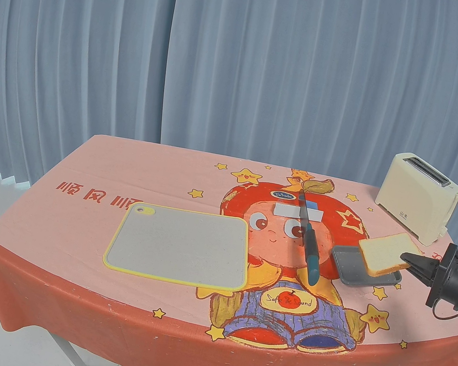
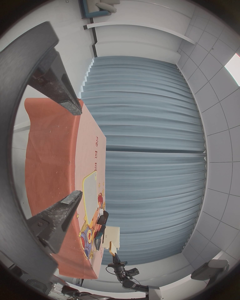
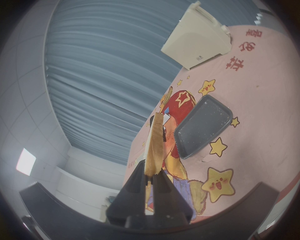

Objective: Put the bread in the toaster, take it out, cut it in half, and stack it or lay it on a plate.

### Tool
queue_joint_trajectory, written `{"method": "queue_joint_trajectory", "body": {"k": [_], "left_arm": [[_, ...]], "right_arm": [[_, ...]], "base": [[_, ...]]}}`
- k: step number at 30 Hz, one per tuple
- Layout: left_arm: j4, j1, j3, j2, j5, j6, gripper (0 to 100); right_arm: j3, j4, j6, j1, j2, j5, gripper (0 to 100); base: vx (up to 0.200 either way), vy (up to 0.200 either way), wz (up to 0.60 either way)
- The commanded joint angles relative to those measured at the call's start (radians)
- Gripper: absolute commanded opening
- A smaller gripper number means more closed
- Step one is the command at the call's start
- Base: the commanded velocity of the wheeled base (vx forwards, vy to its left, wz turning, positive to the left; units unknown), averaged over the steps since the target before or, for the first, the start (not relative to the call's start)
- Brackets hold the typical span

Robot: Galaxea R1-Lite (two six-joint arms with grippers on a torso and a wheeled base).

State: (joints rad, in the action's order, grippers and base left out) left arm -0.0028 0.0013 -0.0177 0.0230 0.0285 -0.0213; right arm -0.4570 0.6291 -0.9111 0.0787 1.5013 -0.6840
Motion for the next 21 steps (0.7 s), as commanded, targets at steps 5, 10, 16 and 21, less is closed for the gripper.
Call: {"method": "queue_joint_trajectory", "body": {"k": [5, 10, 16, 21], "left_arm": [[0.0, 0.0, 0.018, 0.002, 0.001, 0.0, 100], [0.0, 0.0, 0.018, 0.002, 0.001, 0.0, 100], [0.0, 0.0, 0.018, 0.002, 0.001, 0.0, 100], [0.0, 0.0, 0.018, 0.002, 0.001, 0.0, 100]], "right_arm": [[0.057, 0.001, 0.132, -0.033, -0.108, 0.026, 0], [0.081, 0.001, 0.232, -0.053, -0.139, 0.027, 0], [0.104, 0.003, 0.334, -0.057, -0.131, 0.026, 0], [0.1, 0.006, 0.365, -0.045, -0.13, 0.026, 0]], "base": [[0.0, 0.0, 0.0], [0.0, 0.0, 0.0], [0.0, 0.0, 0.0], [0.0, 0.0, 0.0]]}}
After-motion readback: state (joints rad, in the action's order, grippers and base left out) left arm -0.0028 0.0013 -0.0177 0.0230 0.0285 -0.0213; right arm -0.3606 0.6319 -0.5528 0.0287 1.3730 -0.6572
